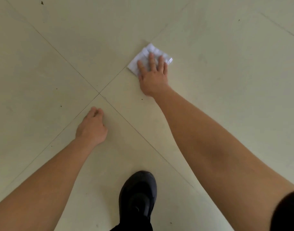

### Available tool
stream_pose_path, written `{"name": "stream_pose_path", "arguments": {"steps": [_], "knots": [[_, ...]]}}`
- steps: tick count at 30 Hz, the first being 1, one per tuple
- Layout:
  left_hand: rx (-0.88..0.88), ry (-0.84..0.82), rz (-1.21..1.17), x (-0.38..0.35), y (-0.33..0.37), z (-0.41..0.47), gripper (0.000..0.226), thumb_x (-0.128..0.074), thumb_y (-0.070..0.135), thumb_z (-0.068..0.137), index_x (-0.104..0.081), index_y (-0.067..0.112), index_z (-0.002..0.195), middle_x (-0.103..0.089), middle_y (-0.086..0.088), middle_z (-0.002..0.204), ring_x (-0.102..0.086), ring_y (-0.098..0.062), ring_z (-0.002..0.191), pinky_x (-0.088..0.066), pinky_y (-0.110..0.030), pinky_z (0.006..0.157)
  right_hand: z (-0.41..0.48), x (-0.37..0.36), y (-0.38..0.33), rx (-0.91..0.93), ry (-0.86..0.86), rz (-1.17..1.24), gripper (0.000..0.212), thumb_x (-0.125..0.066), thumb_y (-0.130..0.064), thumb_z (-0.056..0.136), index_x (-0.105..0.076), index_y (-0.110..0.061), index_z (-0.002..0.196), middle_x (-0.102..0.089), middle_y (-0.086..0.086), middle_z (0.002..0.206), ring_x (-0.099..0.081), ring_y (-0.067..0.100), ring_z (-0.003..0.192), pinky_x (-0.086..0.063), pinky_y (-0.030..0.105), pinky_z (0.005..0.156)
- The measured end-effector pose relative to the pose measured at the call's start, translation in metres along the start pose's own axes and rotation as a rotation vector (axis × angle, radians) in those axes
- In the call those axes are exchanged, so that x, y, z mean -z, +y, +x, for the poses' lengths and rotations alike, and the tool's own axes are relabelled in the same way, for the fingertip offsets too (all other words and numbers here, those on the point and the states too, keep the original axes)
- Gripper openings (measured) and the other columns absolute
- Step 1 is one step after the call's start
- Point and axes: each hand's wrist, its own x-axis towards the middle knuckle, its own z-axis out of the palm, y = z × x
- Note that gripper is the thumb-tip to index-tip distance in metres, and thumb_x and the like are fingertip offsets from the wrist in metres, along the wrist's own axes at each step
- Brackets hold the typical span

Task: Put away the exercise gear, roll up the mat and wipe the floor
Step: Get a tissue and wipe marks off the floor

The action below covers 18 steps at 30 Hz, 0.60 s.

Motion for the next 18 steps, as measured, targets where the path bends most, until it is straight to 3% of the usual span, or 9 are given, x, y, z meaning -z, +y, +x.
{"name": "stream_pose_path", "arguments": {"steps": [2, 5, 8, 10, 13, 16, 18], "knots": [[0.032, 0.066, 0.002, 0.003, 0.007, -0.001, 0.054, -0.041, 0.013, 0.094, -0.035, 0.012, 0.148, -0.025, -0.007, 0.158, -0.037, -0.031, 0.137, -0.041, -0.042, 0.105, -0.032, -0.018, -0.006, 0.057, 0.029, 0.026, 0.053, -0.031, -0.036, 0.106, -0.022, -0.034, 0.158, 0.003, 0.015, 0.167, 0.005, 0.049, 0.150, 0.002, 0.055, 0.122], [0.130, 0.237, -0.045, 0.015, 0.023, 0.005, 0.034, -0.045, 0.013, 0.093, -0.059, 0.004, 0.123, -0.050, -0.021, 0.128, -0.052, -0.042, 0.114, -0.047, -0.047, 0.090, -0.104, -0.053, 0.003, 0.240, 0.157, 0.042, 0.048, -0.040, -0.031, 0.099, -0.051, -0.027, 0.146, -0.028, 0.024, 0.160, -0.022, 0.056, 0.144, -0.021, 0.062, 0.118], [0.106, 0.338, -0.055, 0.029, 0.053, 0.019, 0.030, -0.043, 0.016, 0.096, -0.062, 0.003, 0.115, -0.053, -0.026, 0.118, -0.053, -0.045, 0.110, -0.045, -0.049, 0.088, -0.178, -0.062, 0.054, 0.464, 0.019, -0.054, 0.048, -0.035, -0.040, 0.105, -0.040, -0.033, 0.152, -0.017, 0.015, 0.166, -0.007, 0.046, 0.151, -0.010, 0.057, 0.123], [-0.017, 0.402, -0.073, 0.037, 0.088, 0.027, 0.027, -0.043, 0.016, 0.097, -0.062, 0.004, 0.112, -0.053, -0.027, 0.116, -0.052, -0.045, 0.109, -0.045, -0.050, 0.087, -0.199, -0.056, 0.103, 0.476, 0.070, -0.062, 0.047, -0.036, -0.044, 0.105, -0.041, -0.036, 0.151, -0.019, 0.011, 0.166, -0.008, 0.042, 0.152, -0.011, 0.053, 0.124], [-0.238, 0.403, -0.071, 0.047, 0.156, 0.033, 0.025, -0.045, 0.012, 0.094, -0.063, 0.007, 0.111, -0.053, -0.024, 0.117, -0.052, -0.042, 0.110, -0.045, -0.049, 0.089, -0.202, -0.042, 0.180, 0.106, 0.261, -0.016, 0.046, -0.038, -0.044, 0.104, -0.049, -0.033, 0.147, -0.030, 0.015, 0.162, -0.024, 0.047, 0.148, -0.023, 0.056, 0.120], [-0.432, 0.347, -0.024, 0.057, 0.229, 0.026, 0.028, -0.044, 0.008, 0.092, -0.066, 0.011, 0.110, -0.055, -0.021, 0.119, -0.053, -0.040, 0.111, -0.045, -0.046, 0.090, -0.215, -0.009, 0.230, -0.362, 0.234, 0.088, 0.050, -0.040, -0.042, 0.102, -0.041, -0.034, 0.151, -0.017, 0.013, 0.166, -0.015, 0.049, 0.149, -0.019, 0.058, 0.120], [-0.564, 0.300, 0.035, 0.065, 0.278, 0.014, 0.030, -0.043, 0.010, 0.092, -0.066, 0.013, 0.111, -0.055, -0.020, 0.121, -0.055, -0.040, 0.111, -0.047, -0.044, 0.091, -0.233, -0.008, 0.235, -0.494, 0.282, 0.130, 0.050, -0.042, -0.037, 0.098, -0.048, -0.030, 0.147, -0.024, 0.018, 0.163, -0.022, 0.054, 0.145, -0.023, 0.062, 0.117]]}}
